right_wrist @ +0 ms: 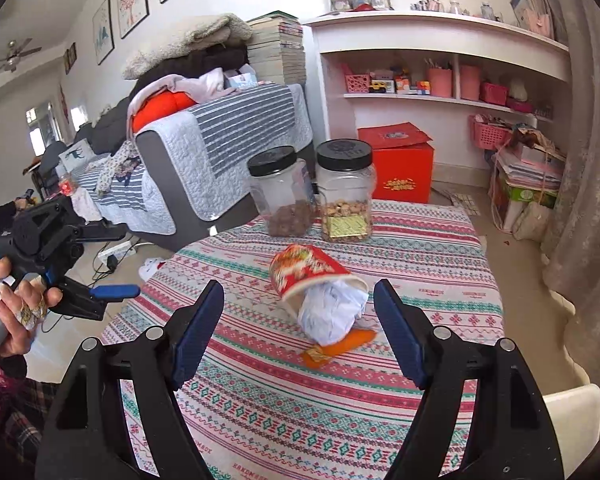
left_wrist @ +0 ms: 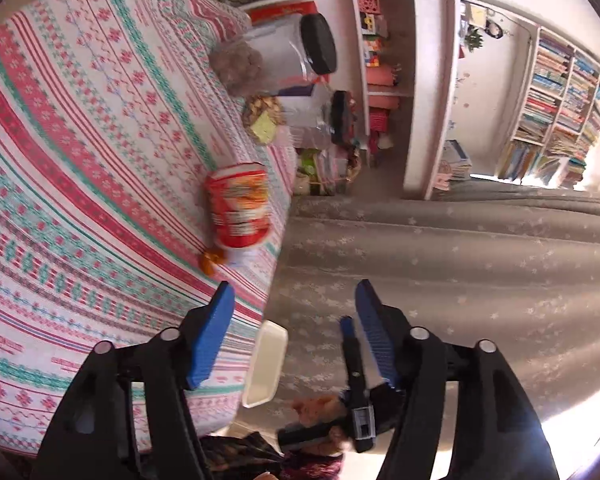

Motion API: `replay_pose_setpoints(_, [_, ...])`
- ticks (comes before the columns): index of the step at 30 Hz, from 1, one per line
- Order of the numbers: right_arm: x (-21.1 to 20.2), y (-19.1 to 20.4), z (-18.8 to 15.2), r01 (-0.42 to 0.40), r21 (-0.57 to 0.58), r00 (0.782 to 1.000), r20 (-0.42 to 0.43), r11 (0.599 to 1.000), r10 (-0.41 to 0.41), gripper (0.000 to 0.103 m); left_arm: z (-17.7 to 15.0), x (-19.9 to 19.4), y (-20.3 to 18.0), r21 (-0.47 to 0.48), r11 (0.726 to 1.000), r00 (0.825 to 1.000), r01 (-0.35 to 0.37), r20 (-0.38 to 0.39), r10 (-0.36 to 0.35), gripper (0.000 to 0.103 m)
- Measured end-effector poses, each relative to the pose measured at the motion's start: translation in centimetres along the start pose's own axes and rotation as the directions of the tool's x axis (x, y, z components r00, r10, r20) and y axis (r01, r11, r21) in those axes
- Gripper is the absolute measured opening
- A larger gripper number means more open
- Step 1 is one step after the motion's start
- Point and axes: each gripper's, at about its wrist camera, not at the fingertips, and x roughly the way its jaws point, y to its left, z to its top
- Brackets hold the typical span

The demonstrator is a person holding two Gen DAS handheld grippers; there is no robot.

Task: Collect trash
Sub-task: 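Grasp the red noodle packet with the left gripper and lift it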

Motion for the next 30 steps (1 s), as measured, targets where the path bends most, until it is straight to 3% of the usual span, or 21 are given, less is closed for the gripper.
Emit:
replay_pose_setpoints(2, [-0.3,-1.9,-0.1,0.083,0.087,0.996,-0.023,0.993,-0.082,0.088,0.3,0.7,0.6,-0.022,0.998,0.999,-0.051,0.013,0.051,0.074])
replay_pose_setpoints(4, [-0.2,-4.4,-0.6,0.142,0.202,0.989,-0.080,0.969,-0.128,0.089,0.4,2.1,0.6,-0.030,0.995,0.996,-0.091,0.015,0.091,0.075])
replay_pose_setpoints(8, [0.7,-9.1,-3.1,0.225,0.400,0.962,-0.233,0.889,-0.139,0.089,1.0,5.8,-0.5,-0.004,0.988,0.988,-0.152,0.002,0.152,0.076])
replay_pose_setpoints(12, [0.4,-11.7,-4.6,0.252,0.491,0.952,-0.280,0.834,-0.123,0.089,3.2,10.7,-0.3,-0.122,0.985,0.992,-0.123,0.007,0.125,0.079])
replay_pose_setpoints(14, [-0.1,-12.2,-4.4,0.253,0.500,0.955,-0.268,0.828,-0.130,0.090,4.0,12.8,0.3,-0.209,0.972,0.993,-0.111,0.022,0.118,0.079])
replay_pose_setpoints(16, [-0.5,-12.5,-4.1,0.245,0.505,0.958,-0.258,0.828,-0.126,0.090,4.5,14.4,0.0,-0.190,0.966,0.983,-0.173,0.031,0.182,0.083])
replay_pose_setpoints(19, [-0.6,-12.5,-3.9,0.223,0.509,0.962,-0.254,0.831,-0.102,0.091,4.9,16.1,-0.8,-0.111,0.930,0.935,-0.350,0.012,0.353,0.086])
replay_pose_setpoints(20, [-0.5,-12.4,-3.8,0.211,0.510,0.964,-0.250,0.834,-0.090,0.091,5.0,16.5,-0.8,-0.108,0.921,0.926,-0.374,0.005,0.376,0.086])
replay_pose_setpoints(22, [-0.4,-12.1,-3.4,0.192,0.514,0.967,-0.243,0.836,-0.072,0.091,5.5,17.3,-0.8,-0.130,0.915,0.923,-0.383,-0.005,0.385,0.086])
replay_pose_setpoints(27, [-0.7,-11.9,-3.2,0.178,0.514,0.970,-0.237,0.839,-0.060,0.091,6.7,19.5,-0.9,-0.159,0.882,0.894,-0.443,-0.004,0.448,0.087])
replay_pose_setpoints(30, [-0.6,-12.1,-3.4,0.192,0.509,0.966,-0.248,0.839,-0.070,0.093,6.2,21.1,0.0,-0.183,0.883,0.901,-0.432,-0.051,0.431,0.086])
